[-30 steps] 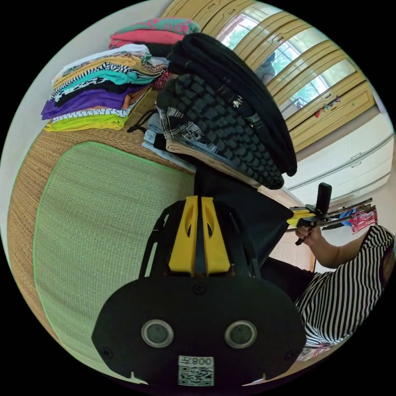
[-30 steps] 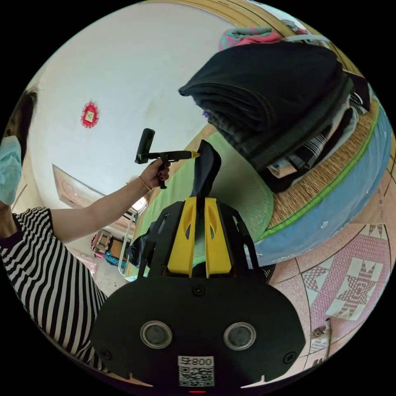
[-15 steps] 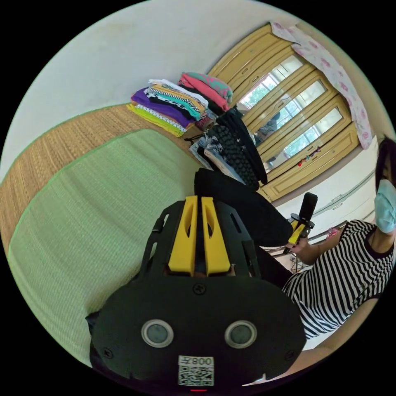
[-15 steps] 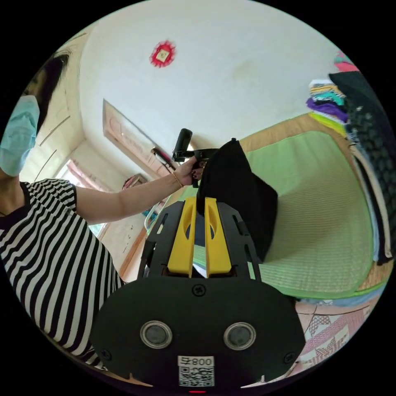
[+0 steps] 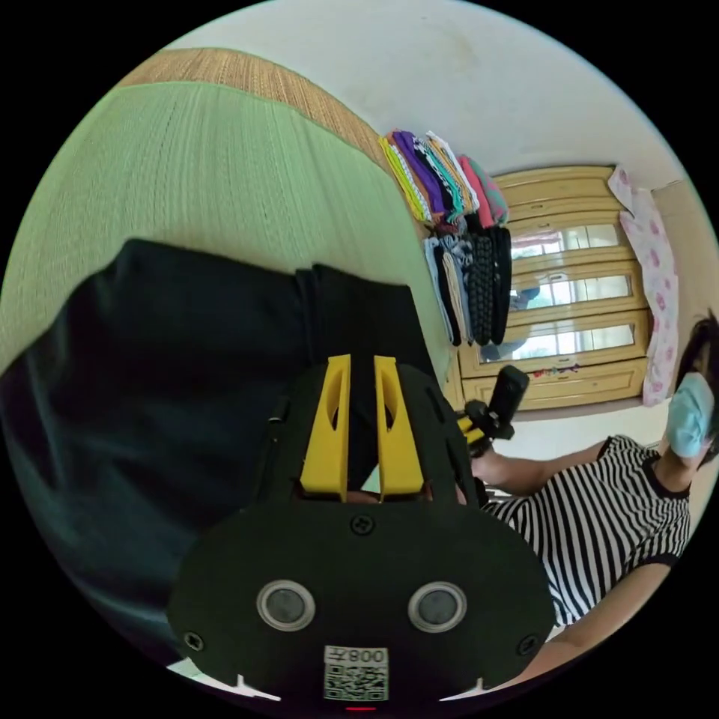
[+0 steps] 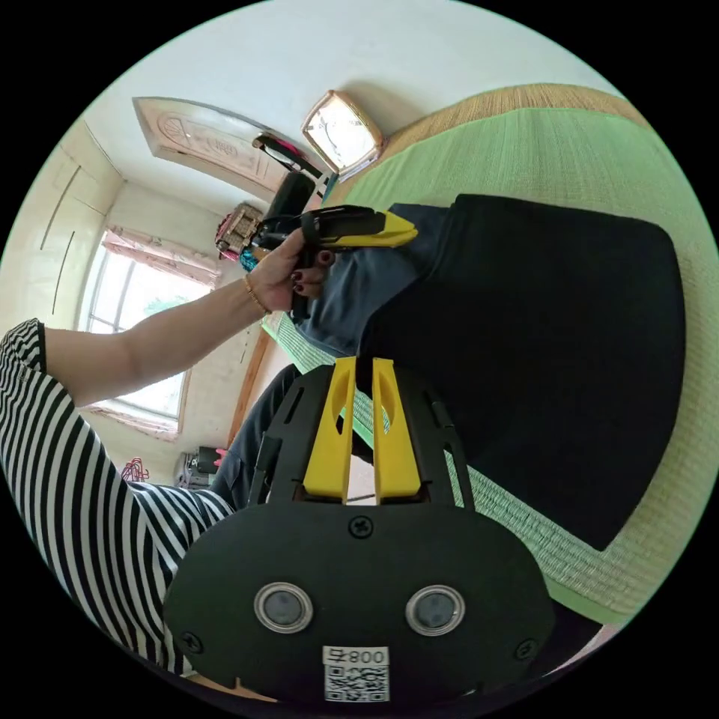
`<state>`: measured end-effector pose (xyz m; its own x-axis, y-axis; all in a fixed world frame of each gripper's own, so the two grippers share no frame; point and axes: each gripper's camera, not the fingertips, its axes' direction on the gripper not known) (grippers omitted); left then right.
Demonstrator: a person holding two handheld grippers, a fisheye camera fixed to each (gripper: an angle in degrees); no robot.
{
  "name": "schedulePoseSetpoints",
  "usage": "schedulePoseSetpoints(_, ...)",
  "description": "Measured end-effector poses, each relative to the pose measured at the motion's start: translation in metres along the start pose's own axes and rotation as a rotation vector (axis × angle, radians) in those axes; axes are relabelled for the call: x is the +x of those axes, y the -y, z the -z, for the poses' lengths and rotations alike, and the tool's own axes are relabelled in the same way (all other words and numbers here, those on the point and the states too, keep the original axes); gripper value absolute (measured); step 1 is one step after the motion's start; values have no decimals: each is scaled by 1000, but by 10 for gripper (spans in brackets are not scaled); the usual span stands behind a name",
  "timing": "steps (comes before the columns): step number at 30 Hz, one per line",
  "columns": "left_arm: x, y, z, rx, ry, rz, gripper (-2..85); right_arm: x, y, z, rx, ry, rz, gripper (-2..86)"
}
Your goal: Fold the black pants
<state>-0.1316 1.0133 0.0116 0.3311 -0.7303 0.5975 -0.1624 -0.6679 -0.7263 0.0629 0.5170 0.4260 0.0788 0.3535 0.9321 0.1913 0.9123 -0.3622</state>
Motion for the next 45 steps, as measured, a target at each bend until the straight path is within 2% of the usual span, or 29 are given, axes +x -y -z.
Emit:
schedulePoseSetpoints(3, 17, -20, -3, -66, 0, -15, 55, 19, 6, -16, -53, 29, -23, 40)
schedulePoseSetpoints(6, 25, -36, -9, -157, 106, 5, 37, 30, 12, -25, -81, 41, -32, 44)
schedulePoseSetpoints(14, 55, -63, 7, -132, 214, -51, 3, 24, 28, -25, -164, 65, 55, 14)
schedulePoseSetpoints(20, 95, -91, 17, -59, 209, -124, 1, 16, 68, -8, -109, -109, 149, 2)
schedulePoseSetpoints(24, 110, -112, -6, -160, 371, -141, 1, 36, 130, -3, -73, -273, 142, 1)
schedulePoseSetpoints(25, 113, -118, -7, -118, 365, -145, 1, 42, 148, -4, -66, -300, 126, 0)
schedulePoseSetpoints(28, 115, -130, -13, -92, 342, -114, 1, 59, 182, -21, -132, -399, 101, 1)
schedulePoseSetpoints(29, 116, -132, -14, -89, 340, -111, 1, 64, 187, -28, -163, -419, 96, 1)
schedulePoseSetpoints(31, 120, -139, -19, -83, 332, -103, 1, 74, 197, -29, -161, -328, 83, 1)
schedulePoseSetpoints(38, 151, -160, -36, -60, 364, -175, 1, 48, 184, 16, -109, -347, 124, 1)
schedulePoseSetpoints(40, 150, -167, -57, -118, 375, -149, 1, 39, 168, 38, -77, -337, 116, 1)
schedulePoseSetpoints(45, 159, -179, -75, -103, 370, -122, 3, 54, 135, 52, -206, -361, 48, 1)
